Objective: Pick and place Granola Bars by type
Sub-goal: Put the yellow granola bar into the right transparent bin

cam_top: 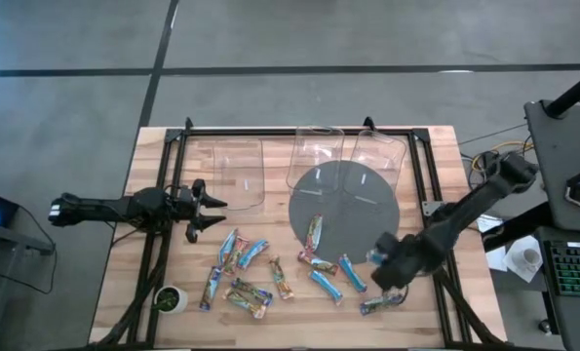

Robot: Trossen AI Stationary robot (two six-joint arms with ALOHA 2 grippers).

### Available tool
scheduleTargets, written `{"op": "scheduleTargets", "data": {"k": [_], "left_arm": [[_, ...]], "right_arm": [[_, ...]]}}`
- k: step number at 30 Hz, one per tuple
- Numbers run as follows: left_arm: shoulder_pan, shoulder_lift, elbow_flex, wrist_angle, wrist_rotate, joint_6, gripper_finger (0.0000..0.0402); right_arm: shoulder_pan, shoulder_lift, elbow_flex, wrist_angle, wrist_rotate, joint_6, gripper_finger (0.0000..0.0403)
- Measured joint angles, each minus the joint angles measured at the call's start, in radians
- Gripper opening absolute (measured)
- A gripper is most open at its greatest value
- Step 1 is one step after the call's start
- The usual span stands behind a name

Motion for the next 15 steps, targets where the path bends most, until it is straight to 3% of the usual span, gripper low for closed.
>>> {"op": "scheduleTargets", "data": {"k": [4, 6, 8, 11, 15], "left_arm": [[0.000, 0.000, 0.000, 0.000, 0.000, 0.000, 0.0193], [0.000, 0.000, 0.000, 0.000, 0.000, 0.000, 0.0193], [0.000, 0.000, 0.000, 0.000, 0.000, 0.000, 0.0193], [0.000, 0.000, 0.000, 0.000, 0.000, 0.000, 0.0193], [0.000, 0.000, 0.000, 0.000, 0.000, 0.000, 0.0193]], "right_arm": [[-0.048, -0.197, 0.000, -0.002, 0.355, 0.163, 0.0038], [-0.094, -0.287, 0.001, -0.007, 0.550, 0.187, 0.0036], [-0.166, -0.356, 0.001, -0.007, 0.679, 0.161, 0.0036], [-0.333, -0.421, 0.001, -0.027, 0.694, 0.059, 0.0039], [-0.611, -0.449, -0.014, -0.059, 0.532, -0.103, 0.0059]]}}
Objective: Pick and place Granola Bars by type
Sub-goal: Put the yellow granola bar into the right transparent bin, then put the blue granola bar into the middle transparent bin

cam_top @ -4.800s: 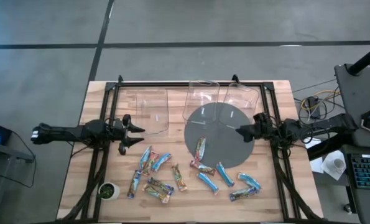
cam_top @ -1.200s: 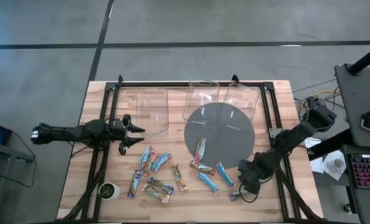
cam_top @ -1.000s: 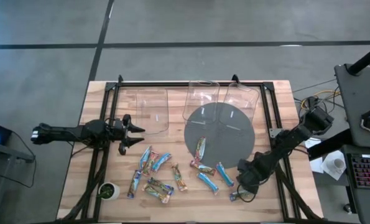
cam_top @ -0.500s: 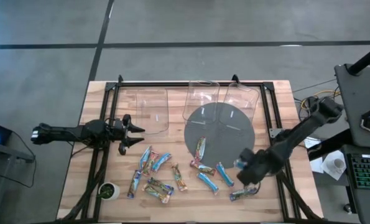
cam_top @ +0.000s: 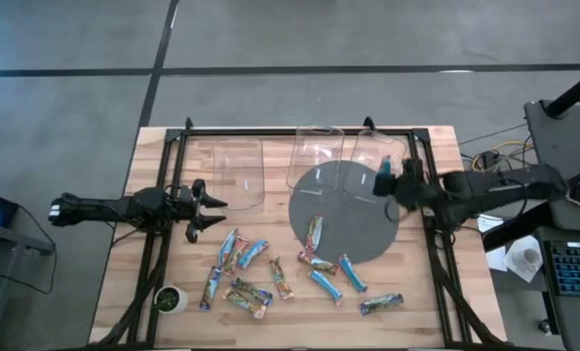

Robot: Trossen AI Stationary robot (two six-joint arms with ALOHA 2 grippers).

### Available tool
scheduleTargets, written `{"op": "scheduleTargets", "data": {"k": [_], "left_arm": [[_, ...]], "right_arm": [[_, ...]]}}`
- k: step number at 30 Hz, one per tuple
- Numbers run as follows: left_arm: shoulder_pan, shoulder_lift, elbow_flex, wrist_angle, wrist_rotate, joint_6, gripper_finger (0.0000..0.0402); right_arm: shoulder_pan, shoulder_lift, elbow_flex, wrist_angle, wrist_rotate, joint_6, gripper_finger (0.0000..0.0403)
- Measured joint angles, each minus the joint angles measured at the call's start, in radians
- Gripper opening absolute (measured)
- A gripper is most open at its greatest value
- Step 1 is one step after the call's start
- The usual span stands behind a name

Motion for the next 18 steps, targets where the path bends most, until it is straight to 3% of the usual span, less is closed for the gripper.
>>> {"op": "scheduleTargets", "data": {"k": [5, 9, 12, 14, 18], "left_arm": [[0.000, 0.000, 0.000, 0.000, 0.000, 0.000, 0.0193], [0.000, 0.000, 0.000, 0.000, 0.000, 0.000, 0.0193], [0.000, 0.000, 0.000, 0.000, 0.000, 0.000, 0.0193], [0.000, 0.000, 0.000, 0.000, 0.000, 0.000, 0.0193], [0.000, 0.000, 0.000, 0.000, 0.000, 0.000, 0.0193]], "right_arm": [[-0.297, 0.000, -0.026, 0.001, -0.199, -0.124, 0.0123], [-0.439, 0.009, -0.040, 0.045, -0.352, -0.188, 0.0184], [-0.456, 0.014, -0.040, 0.076, -0.380, -0.233, 0.0219], [-0.426, 0.014, -0.034, 0.136, -0.401, -0.371, 0.0236], [-0.263, 0.029, -0.004, 0.253, -0.550, -0.655, 0.0250]]}}
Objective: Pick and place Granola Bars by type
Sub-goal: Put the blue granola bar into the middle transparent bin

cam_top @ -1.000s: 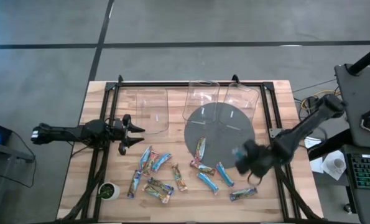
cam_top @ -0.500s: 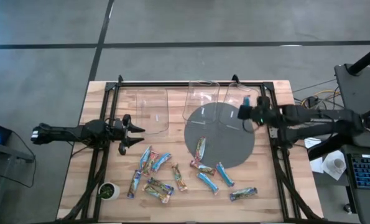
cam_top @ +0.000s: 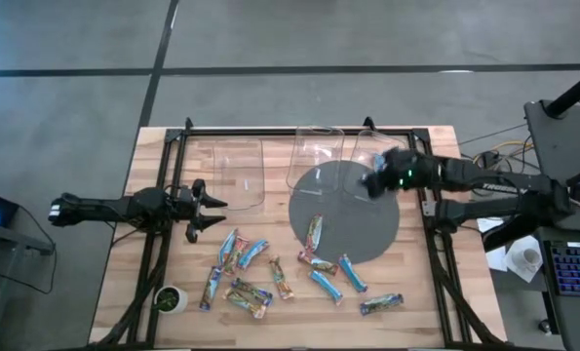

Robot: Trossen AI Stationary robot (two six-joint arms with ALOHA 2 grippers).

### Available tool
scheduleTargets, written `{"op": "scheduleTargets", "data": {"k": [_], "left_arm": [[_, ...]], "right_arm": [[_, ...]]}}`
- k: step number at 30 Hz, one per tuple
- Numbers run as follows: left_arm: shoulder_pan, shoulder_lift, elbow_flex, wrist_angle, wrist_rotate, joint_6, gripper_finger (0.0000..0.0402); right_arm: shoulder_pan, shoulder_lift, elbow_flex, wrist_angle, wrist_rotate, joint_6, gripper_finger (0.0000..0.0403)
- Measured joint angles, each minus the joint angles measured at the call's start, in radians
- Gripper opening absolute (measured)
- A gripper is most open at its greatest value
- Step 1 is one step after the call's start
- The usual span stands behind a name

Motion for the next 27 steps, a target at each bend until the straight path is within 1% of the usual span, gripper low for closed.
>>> {"op": "scheduleTargets", "data": {"k": [1, 4, 6, 9, 12, 14, 16, 18, 22, 27], "left_arm": [[0.000, 0.000, 0.000, 0.000, 0.000, 0.000, 0.0193], [0.000, 0.000, 0.000, 0.000, 0.000, 0.000, 0.0193], [0.000, 0.000, 0.000, 0.000, 0.000, 0.000, 0.0193], [0.000, 0.000, 0.000, 0.000, 0.000, 0.000, 0.0193], [0.000, 0.000, 0.000, 0.000, 0.000, 0.000, 0.0193], [0.000, 0.000, 0.000, 0.000, 0.000, 0.000, 0.0193], [0.000, 0.000, 0.000, 0.000, 0.000, 0.000, 0.0193], [0.000, 0.000, 0.000, 0.000, 0.000, 0.000, 0.0193], [0.000, 0.000, 0.000, 0.000, 0.000, 0.000, 0.0193], [0.000, 0.000, 0.000, 0.000, 0.000, 0.000, 0.0193]], "right_arm": [[0.052, 0.011, 0.007, -0.013, -0.019, -0.024, 0.0250], [0.224, 0.055, 0.017, -0.106, -0.028, -0.054, 0.0244], [0.344, 0.093, 0.017, -0.165, -0.065, -0.033, 0.0237], [0.531, 0.172, 0.017, -0.202, -0.116, 0.127, 0.0227], [0.699, 0.260, 0.019, -0.195, -0.121, 0.263, 0.0220], [0.785, 0.322, 0.028, -0.194, -0.121, 0.356, 0.0218], [0.853, 0.381, 0.042, -0.190, -0.121, 0.404, 0.0217], [0.913, 0.446, 0.062, -0.172, -0.120, 0.398, 0.0217], [0.995, 0.574, 0.122, -0.170, -0.121, 0.283, 0.0217], [1.020, 0.710, 0.190, -0.172, -0.118, 0.172, 0.0217]]}}
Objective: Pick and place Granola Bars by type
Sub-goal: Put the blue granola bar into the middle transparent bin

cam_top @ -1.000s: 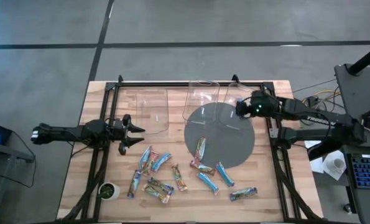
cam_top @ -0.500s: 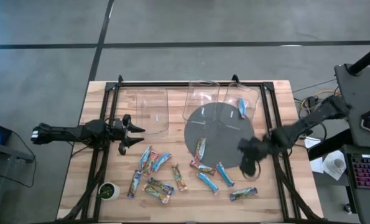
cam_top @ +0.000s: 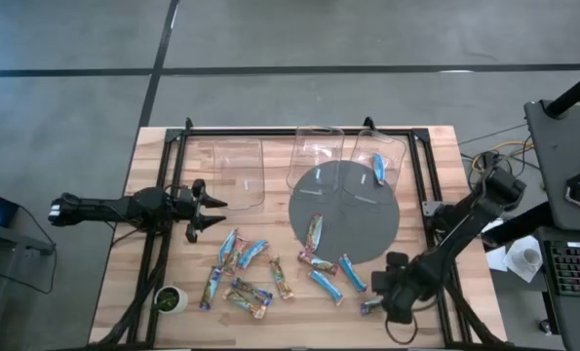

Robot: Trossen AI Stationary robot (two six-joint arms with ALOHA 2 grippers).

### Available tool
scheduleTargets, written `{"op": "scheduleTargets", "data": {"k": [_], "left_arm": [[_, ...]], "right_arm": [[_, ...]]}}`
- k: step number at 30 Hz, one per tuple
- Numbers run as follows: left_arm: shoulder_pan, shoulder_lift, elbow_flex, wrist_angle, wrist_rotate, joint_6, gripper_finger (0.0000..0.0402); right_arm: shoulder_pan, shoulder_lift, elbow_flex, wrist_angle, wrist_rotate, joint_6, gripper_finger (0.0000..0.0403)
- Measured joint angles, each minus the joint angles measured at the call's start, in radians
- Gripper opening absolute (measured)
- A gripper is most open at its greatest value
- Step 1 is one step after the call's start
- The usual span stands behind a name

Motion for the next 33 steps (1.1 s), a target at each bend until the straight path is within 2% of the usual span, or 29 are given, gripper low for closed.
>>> {"op": "scheduleTargets", "data": {"k": [5, 11, 17, 21, 29, 33], "left_arm": [[0.000, 0.000, 0.000, 0.000, 0.000, 0.000, 0.0193], [0.000, 0.000, 0.000, 0.000, 0.000, 0.000, 0.0193], [0.000, 0.000, 0.000, 0.000, 0.000, 0.000, 0.0193], [0.000, 0.000, 0.000, 0.000, 0.000, 0.000, 0.0193], [0.000, 0.000, 0.000, 0.000, 0.000, 0.000, 0.0193], [0.000, 0.000, 0.000, 0.000, 0.000, 0.000, 0.0193]], "right_arm": [[0.003, 0.109, 0.050, 0.014, 0.000, -0.039, 0.0220], [0.025, 0.212, 0.083, 0.049, 0.001, -0.049, 0.0248], [0.022, 0.244, 0.109, 0.029, -0.002, -0.004, 0.0249], [0.021, 0.226, 0.094, 0.018, 0.011, 0.101, 0.0196], [-0.005, 0.158, 0.070, -0.046, 0.030, 0.252, 0.0033], [-0.037, 0.040, 0.075, -0.148, 0.192, 0.420, 0.0022]]}}
